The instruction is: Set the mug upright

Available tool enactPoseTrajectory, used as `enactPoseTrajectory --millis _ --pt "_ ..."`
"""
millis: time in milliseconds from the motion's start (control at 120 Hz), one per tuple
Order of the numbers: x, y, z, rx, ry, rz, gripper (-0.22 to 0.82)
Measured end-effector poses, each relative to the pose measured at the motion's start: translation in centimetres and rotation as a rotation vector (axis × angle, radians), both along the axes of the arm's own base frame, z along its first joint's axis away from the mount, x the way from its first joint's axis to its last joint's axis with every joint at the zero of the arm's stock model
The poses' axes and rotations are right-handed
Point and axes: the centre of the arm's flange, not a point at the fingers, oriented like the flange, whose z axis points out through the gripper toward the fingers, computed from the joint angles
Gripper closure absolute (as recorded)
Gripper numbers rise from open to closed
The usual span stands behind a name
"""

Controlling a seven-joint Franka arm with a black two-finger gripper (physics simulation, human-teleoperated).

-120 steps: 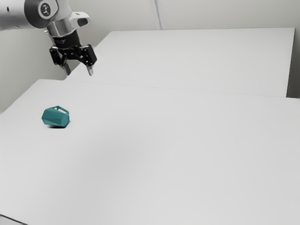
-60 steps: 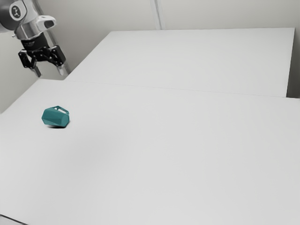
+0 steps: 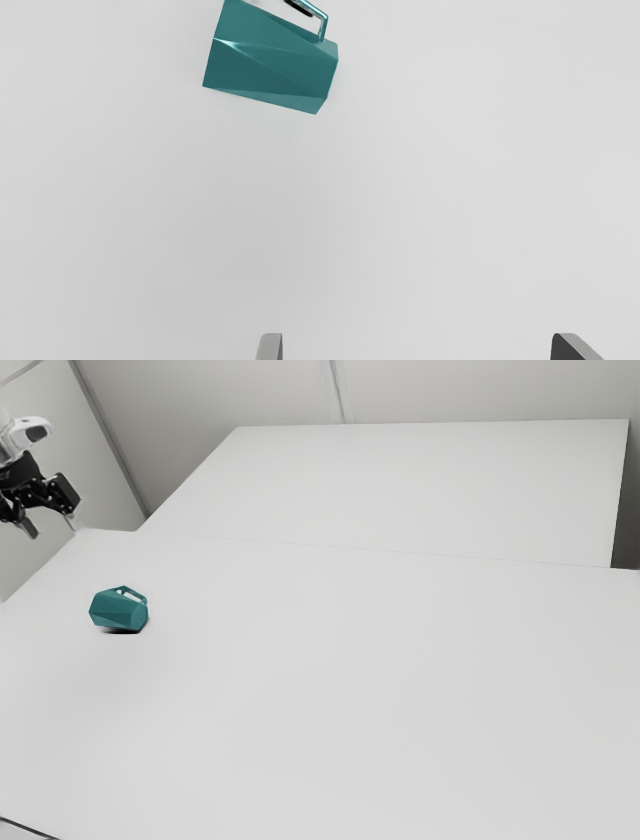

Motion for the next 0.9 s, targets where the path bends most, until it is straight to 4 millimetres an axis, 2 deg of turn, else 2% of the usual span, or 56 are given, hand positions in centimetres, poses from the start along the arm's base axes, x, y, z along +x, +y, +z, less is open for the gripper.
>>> enactPoseTrajectory --millis 92,242,492,625,783,900 --pt "0.1 2.9 -1.3 -0.021 -0.025 -0.012 0.02" --pt "0.7 6.6 -3.1 -0.04 -0.062 -0.052 0.02" --pt "-2.8 14.9 -7.2 -0.137 -0.158 -0.034 0.02" --pt "-4.0 18.3 -10.8 -0.215 -0.239 -0.032 0.02" --pt "-4.8 21.1 -15.0 -0.308 -0.355 -0.047 0.02" --pt "-5.1 22.4 -17.5 -0.368 -0.453 -0.067 0.02"
